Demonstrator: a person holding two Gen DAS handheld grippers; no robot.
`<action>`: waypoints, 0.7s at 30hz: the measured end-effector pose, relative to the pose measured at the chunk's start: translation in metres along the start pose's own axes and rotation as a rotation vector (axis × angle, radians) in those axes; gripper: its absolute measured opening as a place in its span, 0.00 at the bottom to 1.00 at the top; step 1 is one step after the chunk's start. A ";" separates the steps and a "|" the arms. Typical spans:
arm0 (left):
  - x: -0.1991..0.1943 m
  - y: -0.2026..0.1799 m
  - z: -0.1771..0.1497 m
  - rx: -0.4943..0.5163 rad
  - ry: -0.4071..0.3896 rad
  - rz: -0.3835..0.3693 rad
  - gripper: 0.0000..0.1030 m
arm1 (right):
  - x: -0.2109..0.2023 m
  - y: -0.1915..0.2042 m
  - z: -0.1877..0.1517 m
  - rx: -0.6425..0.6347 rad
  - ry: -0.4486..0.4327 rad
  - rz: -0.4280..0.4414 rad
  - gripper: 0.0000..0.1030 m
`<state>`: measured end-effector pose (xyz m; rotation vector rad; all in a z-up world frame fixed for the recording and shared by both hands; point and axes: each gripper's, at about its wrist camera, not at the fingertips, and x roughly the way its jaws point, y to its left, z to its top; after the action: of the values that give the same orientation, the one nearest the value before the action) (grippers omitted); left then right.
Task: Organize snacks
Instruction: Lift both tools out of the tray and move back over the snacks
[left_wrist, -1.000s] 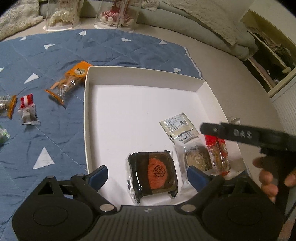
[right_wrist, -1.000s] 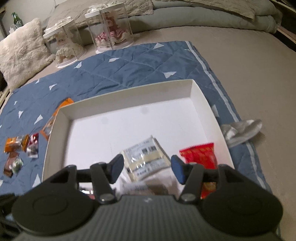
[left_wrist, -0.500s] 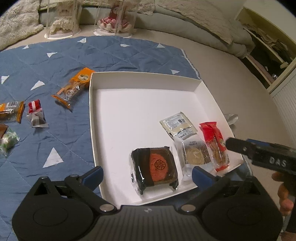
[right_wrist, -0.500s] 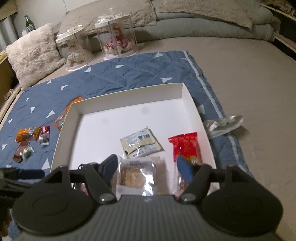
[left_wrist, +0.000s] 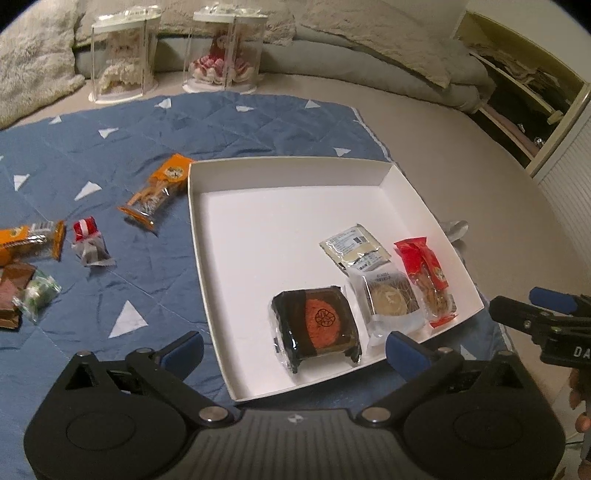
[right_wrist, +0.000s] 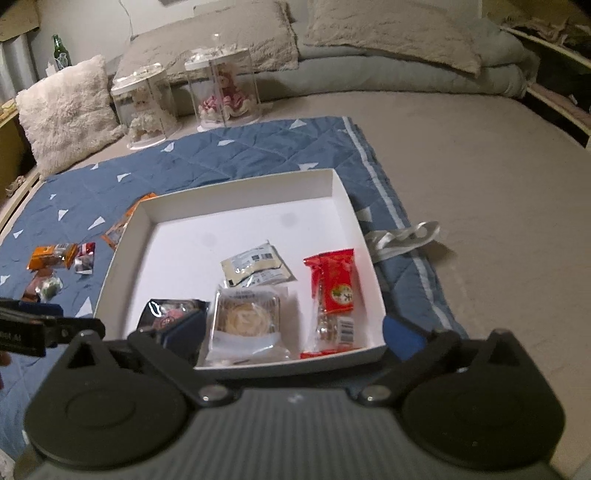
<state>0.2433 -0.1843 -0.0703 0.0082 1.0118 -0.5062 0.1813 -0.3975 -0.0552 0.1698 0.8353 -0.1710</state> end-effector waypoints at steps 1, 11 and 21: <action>-0.003 0.000 -0.001 0.008 -0.003 -0.001 1.00 | -0.003 0.002 -0.002 -0.003 -0.009 -0.001 1.00; -0.028 0.027 -0.008 0.011 -0.058 0.012 1.00 | -0.016 0.013 -0.016 0.053 -0.063 0.011 1.00; -0.047 0.108 -0.015 -0.103 -0.087 0.064 1.00 | 0.003 0.060 -0.007 0.014 -0.100 0.028 1.00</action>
<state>0.2557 -0.0668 -0.0643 -0.0721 0.9483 -0.3928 0.1911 -0.3380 -0.0567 0.1841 0.7324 -0.1578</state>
